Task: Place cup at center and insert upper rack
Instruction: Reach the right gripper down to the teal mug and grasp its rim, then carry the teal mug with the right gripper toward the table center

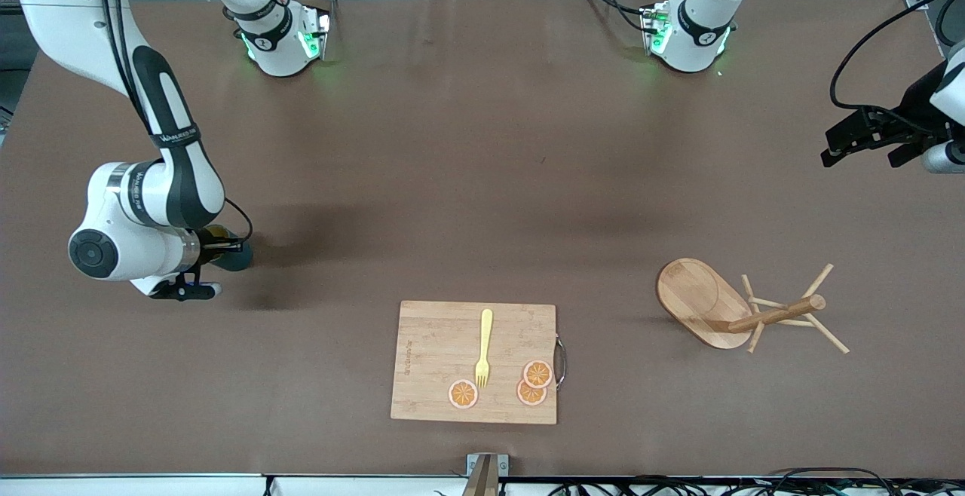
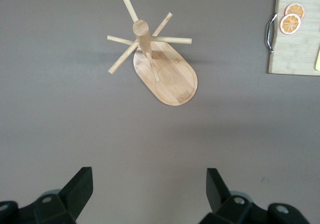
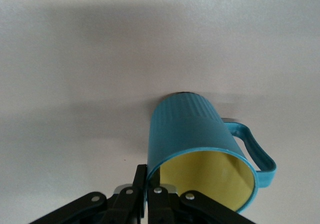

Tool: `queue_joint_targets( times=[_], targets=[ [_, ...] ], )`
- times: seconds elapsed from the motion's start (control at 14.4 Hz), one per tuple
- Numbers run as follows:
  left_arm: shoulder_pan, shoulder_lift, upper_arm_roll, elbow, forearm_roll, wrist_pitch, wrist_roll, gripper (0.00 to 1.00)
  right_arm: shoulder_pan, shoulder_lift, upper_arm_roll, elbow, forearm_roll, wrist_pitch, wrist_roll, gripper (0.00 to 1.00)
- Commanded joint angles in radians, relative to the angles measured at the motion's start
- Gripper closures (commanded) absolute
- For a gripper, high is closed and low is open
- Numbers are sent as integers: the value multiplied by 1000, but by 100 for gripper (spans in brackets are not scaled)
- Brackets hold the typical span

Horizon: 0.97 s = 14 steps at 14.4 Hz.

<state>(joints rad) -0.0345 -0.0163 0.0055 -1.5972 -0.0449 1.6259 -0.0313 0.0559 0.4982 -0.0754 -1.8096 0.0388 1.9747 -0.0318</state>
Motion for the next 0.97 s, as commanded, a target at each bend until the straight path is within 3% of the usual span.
queue_joint_targets(
  times=[0.0, 0.21, 0.42, 0.76, 0.9],
  targets=[
    [2, 2, -2, 8, -6, -8, 7, 0, 53, -27, 8, 30, 7, -42, 4, 100],
    [2, 2, -2, 9, -6, -8, 4, 0, 200, -30, 8, 172, 19, -164, 33, 100],
    [1, 2, -2, 11, -6, -8, 1, 0, 381, -4, 8, 254, 26, -169, 102, 100],
    [-4, 2, -2, 6, -6, -11, 8, 0, 677, 199, 8, 498, 59, -157, 441, 100],
    [-4, 2, -4, 6, -6, -21, 8, 0, 749, 241, 9, 524, 65, -91, 542, 100]
  ],
)
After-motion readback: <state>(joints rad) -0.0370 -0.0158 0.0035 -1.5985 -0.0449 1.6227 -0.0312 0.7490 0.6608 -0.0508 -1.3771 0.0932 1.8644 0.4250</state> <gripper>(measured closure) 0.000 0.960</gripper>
